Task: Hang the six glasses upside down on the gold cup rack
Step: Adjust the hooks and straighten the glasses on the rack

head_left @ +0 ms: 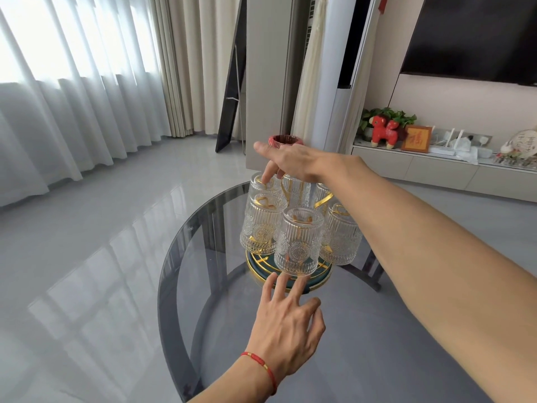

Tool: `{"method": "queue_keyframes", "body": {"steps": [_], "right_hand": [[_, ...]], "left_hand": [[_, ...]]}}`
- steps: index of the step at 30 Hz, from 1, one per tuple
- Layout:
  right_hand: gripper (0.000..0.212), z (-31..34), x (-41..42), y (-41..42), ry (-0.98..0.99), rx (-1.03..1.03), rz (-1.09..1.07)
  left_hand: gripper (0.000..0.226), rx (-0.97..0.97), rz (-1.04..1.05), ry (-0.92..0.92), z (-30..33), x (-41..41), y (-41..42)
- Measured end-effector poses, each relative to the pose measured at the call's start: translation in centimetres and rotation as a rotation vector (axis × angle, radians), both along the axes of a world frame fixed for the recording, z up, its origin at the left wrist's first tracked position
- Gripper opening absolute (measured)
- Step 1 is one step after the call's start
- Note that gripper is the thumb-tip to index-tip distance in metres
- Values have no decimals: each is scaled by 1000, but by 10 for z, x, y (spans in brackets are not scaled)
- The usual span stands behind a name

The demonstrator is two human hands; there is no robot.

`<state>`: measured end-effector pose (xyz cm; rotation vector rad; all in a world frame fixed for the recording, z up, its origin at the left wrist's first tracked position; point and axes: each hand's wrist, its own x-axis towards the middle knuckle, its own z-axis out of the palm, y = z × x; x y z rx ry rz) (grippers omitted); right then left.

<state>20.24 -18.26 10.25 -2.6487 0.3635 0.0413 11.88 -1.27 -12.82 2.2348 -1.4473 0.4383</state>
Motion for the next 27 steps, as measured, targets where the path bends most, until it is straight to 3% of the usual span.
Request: {"method": "queue_keyframes", "body": {"steps": [4,15,23,27], "right_hand": [[100,-1,2,-6,42,33,-27],[74,6,6,3,210,31,-12],[76,-4,2,-2,-78,84,-3],[80,-7,0,-1,-85,26,-5]], "left_hand": [[32,3,2,7,0,-1,-1],[33,18,8,10,1,-1,0],[30,6,-5,14,1,0,0],[28,0,-11,23,-1,0,0]]}}
